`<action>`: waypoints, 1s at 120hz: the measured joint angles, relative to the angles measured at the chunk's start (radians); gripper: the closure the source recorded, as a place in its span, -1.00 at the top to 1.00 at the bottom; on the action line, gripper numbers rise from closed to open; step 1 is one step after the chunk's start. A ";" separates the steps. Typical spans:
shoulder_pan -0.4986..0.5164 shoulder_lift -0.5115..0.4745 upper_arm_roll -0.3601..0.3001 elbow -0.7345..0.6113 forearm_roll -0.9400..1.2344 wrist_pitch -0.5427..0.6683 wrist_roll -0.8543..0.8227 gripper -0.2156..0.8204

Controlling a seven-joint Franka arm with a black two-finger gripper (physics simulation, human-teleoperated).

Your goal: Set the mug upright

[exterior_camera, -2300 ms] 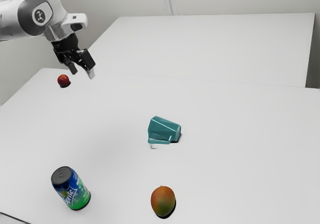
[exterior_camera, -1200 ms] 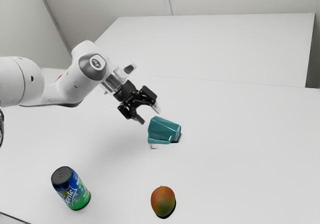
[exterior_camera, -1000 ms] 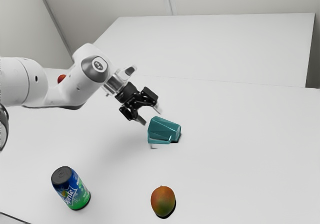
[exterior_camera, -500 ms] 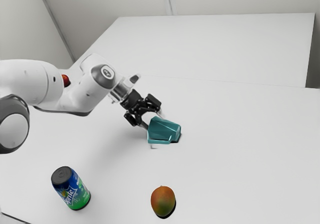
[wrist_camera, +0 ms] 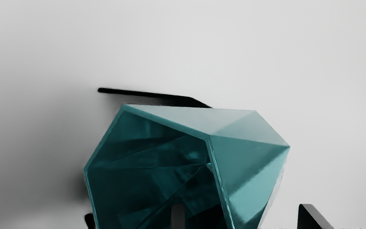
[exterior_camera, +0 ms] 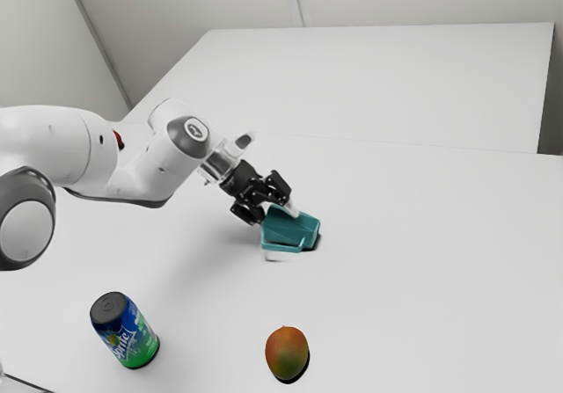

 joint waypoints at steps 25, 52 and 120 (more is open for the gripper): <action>0.000 -0.013 -0.015 0.016 -0.004 -0.005 0.001 -0.17; -0.001 -0.013 -0.029 0.034 -0.004 -0.010 -0.008 -0.61; -0.001 -0.063 -0.027 0.055 0.044 -0.011 -0.036 -0.91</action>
